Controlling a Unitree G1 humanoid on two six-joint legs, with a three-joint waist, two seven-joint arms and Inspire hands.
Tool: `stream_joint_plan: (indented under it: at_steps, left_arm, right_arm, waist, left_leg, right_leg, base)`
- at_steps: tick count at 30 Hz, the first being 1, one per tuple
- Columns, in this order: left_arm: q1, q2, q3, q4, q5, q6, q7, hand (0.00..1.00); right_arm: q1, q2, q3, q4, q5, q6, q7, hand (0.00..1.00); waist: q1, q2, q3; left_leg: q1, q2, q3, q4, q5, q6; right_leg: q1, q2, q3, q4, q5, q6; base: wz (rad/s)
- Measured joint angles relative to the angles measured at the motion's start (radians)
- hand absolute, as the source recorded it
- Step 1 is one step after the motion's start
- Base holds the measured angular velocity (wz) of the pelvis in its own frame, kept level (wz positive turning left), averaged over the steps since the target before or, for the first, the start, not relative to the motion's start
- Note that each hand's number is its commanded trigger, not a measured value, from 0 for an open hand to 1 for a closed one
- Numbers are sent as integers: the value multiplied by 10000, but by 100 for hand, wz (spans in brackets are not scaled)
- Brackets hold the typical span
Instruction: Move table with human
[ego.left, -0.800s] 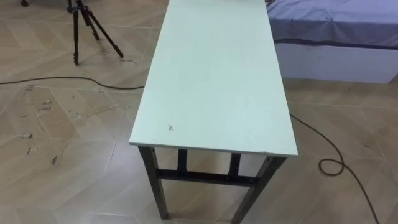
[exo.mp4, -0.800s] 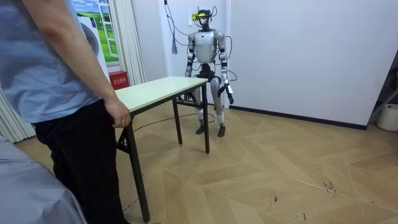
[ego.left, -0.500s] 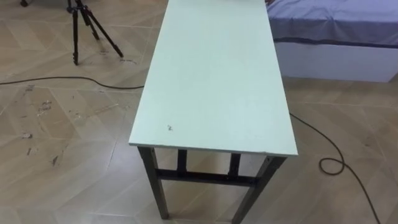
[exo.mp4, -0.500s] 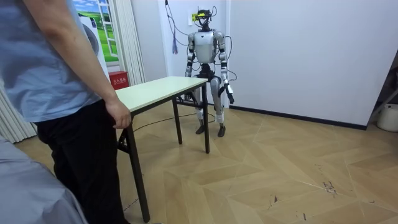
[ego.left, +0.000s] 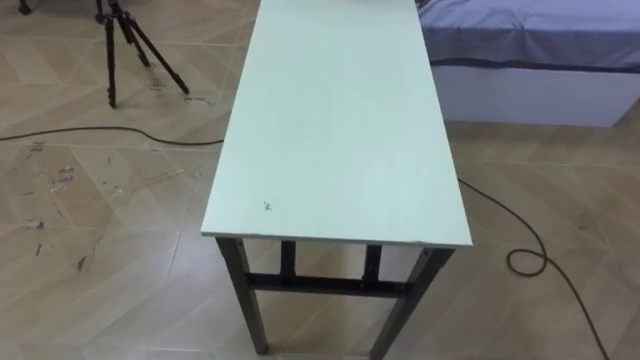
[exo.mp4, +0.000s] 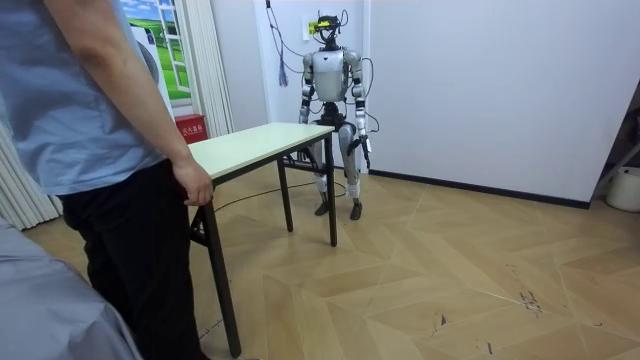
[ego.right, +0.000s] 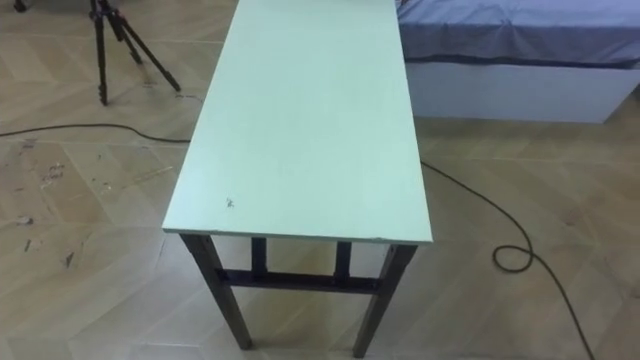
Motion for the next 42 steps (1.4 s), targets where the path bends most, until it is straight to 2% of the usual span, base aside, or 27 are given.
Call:
stream_joint_plan:
  at_steps: [5,8,12,16,18,21,24,28,34,38,42]
  left_arm:
    - [54,8,-111,-927,-1478,197,-1146,0]
    - [55,56,-505,-1554,-2401,240,-1682,0]
    - [530,277,-1203,-3630,-3847,318,-2235,0]
    - [1327,273,-1517,-6047,-5663,337,-2626,0]
    - [1318,290,-1739,-6300,-6146,304,-2820,0]
    - [1463,542,-2578,-7146,-6880,272,-2806,0]
    - [1361,565,-3214,-7822,-7251,273,-2847,0]
    - [1272,669,-3576,-8034,-7429,275,-3062,0]
    - [1350,887,-3650,-9552,-7821,273,-3026,0]
    - [1205,894,-3596,-9686,-7803,291,-3002,0]
    - [1092,1082,-3461,-9685,-7791,482,-2995,0]
  right_arm:
    - [372,-99,-251,-2059,169,163,155,0]
    - [676,-99,-182,-3436,613,200,472,0]
    - [1611,-97,69,-5819,1968,203,714,0]
    - [2579,-92,577,-7900,3353,251,1031,0]
    - [2632,-75,850,-8291,3716,282,1195,0]
    - [2600,-127,1513,-8885,4412,297,1232,0]
    - [2305,-122,1985,-9020,4445,322,1453,0]
    - [2069,-255,2288,-9270,4436,319,1595,0]
    - [2036,-766,2600,-10193,4434,316,1615,0]
    - [1975,-804,2593,-10234,4412,345,1605,0]
    - [1892,-841,2533,-10262,4415,435,1605,0]
  waist:
    - [-3,60,-11]
    - [-14,201,-24]
    - [-42,243,8]
    - [-20,192,38]
    - [-27,184,39]
    - [-64,171,46]
    - [-60,162,52]
    - [-79,163,43]
    - [-82,147,49]
    - [-70,107,76]
    - [-75,85,82]
  left_leg:
    - [-231,5,-17,55,0,0]
    - [-174,0,-10,44,0,0]
    - [-162,3,7,26,-4,7]
    - [-153,-20,14,43,-6,10]
    - [-133,-25,8,44,-6,10]
    - [-192,-29,-20,47,-6,10]
    - [-180,-42,-20,47,-5,10]
    - [-168,-46,-45,48,-5,10]
    - [-148,-45,-32,47,-5,10]
    - [-98,-45,-22,46,-5,10]
    - [-98,-47,-22,45,-5,11]
  right_leg:
    - [-270,-7,-15,99,13,-15]
    - [-255,-16,8,171,12,-14]
    - [-180,-20,-11,186,12,-13]
    - [-183,-59,-30,201,1,4]
    - [-179,-63,-52,229,0,6]
    - [-289,-71,-44,265,-8,18]
    - [-288,-96,-53,346,-36,33]
    - [-270,-87,-57,380,-35,31]
    - [-264,-94,-47,424,-34,29]
    - [-274,-97,-25,496,-34,30]
    - [-274,-113,-40,505,-34,30]
  base:
    - [-1]
    - [-6]
    - [0]
    - [1]
    - [2]
    - [2]
    - [5]
    - [-2]
    - [0]
    - [-3]
    - [0]
